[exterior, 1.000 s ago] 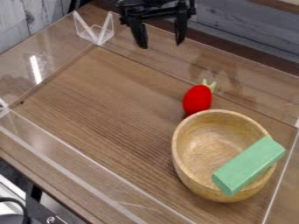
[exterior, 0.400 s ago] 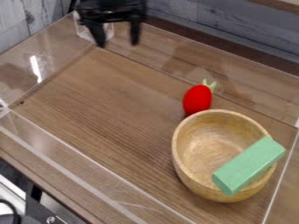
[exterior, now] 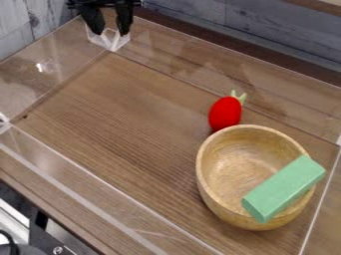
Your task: Move the red object to the right side of the table
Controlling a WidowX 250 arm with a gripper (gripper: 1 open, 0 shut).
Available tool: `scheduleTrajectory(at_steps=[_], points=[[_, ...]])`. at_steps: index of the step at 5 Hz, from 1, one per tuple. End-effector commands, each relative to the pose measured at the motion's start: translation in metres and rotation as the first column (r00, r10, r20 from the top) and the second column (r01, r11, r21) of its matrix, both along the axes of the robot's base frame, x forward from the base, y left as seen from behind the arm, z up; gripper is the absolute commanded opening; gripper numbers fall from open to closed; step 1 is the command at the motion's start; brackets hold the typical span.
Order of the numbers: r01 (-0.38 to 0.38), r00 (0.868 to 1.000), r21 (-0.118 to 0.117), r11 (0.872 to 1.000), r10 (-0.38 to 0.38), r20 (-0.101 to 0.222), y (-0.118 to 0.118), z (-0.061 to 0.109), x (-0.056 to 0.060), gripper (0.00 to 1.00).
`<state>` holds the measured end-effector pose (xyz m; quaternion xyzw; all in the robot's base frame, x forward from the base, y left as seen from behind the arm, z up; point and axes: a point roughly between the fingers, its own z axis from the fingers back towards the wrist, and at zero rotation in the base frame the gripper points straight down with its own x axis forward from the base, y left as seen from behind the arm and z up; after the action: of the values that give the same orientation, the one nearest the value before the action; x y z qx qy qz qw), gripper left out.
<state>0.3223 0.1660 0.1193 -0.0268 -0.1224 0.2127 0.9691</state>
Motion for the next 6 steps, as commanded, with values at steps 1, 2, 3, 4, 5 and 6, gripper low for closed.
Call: scheduleTrajectory(at_steps=[1,2,3,4,5,6], points=[[-0.02,0.998,0.049,0.999,0.017,0.058,0.012,0.011,0.001,1.0],[-0.035,0.998,0.055,0.998,0.032,0.058,0.017,0.001,-0.001,1.0],[-0.057,0.997,0.064,0.996,0.053,0.062,0.019,-0.009,0.0,1.0],[-0.055,0.996,0.075,0.996,0.05,0.068,0.02,-0.016,0.006,1.0],[0.007,0.997,0.083,0.997,-0.013,0.073,0.024,-0.019,0.008,1.0],[0.06,0.995,0.091,0.994,-0.067,0.079,0.028,-0.02,0.01,1.0]])
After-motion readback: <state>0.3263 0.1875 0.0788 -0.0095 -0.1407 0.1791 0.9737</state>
